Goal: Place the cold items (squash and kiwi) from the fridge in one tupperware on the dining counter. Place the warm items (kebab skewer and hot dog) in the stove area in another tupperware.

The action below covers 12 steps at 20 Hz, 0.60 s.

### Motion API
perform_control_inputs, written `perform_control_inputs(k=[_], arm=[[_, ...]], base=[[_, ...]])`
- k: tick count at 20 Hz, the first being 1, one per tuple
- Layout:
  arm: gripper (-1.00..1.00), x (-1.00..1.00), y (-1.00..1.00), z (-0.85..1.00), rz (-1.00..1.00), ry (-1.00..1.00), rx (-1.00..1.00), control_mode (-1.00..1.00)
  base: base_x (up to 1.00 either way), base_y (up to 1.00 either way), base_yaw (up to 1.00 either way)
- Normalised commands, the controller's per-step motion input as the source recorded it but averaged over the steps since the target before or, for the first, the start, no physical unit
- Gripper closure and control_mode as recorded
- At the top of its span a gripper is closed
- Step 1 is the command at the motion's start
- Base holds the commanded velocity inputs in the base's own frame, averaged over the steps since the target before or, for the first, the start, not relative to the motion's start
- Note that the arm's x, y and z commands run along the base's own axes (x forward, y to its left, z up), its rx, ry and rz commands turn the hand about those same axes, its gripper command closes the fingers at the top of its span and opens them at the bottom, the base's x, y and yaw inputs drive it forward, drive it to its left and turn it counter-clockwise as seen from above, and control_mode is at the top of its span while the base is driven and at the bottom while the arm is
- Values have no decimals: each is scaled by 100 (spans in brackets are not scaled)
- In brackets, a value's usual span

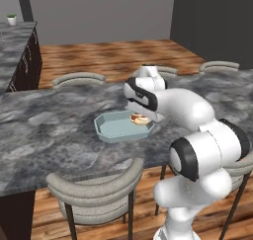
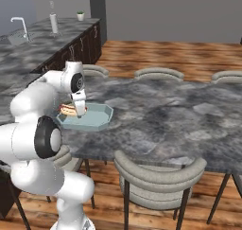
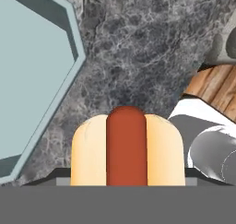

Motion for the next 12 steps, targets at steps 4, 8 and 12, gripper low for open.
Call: perform_control_inputs(k=[4, 8, 12], arm=[[100, 94, 3, -66, 0, 19, 0, -100], [100, 87, 6, -65, -1, 14, 0, -100], [100, 81, 11, -66, -5, 4, 0, -100]], base=[[0, 0, 0], [0, 0, 0], [0, 0, 0]])
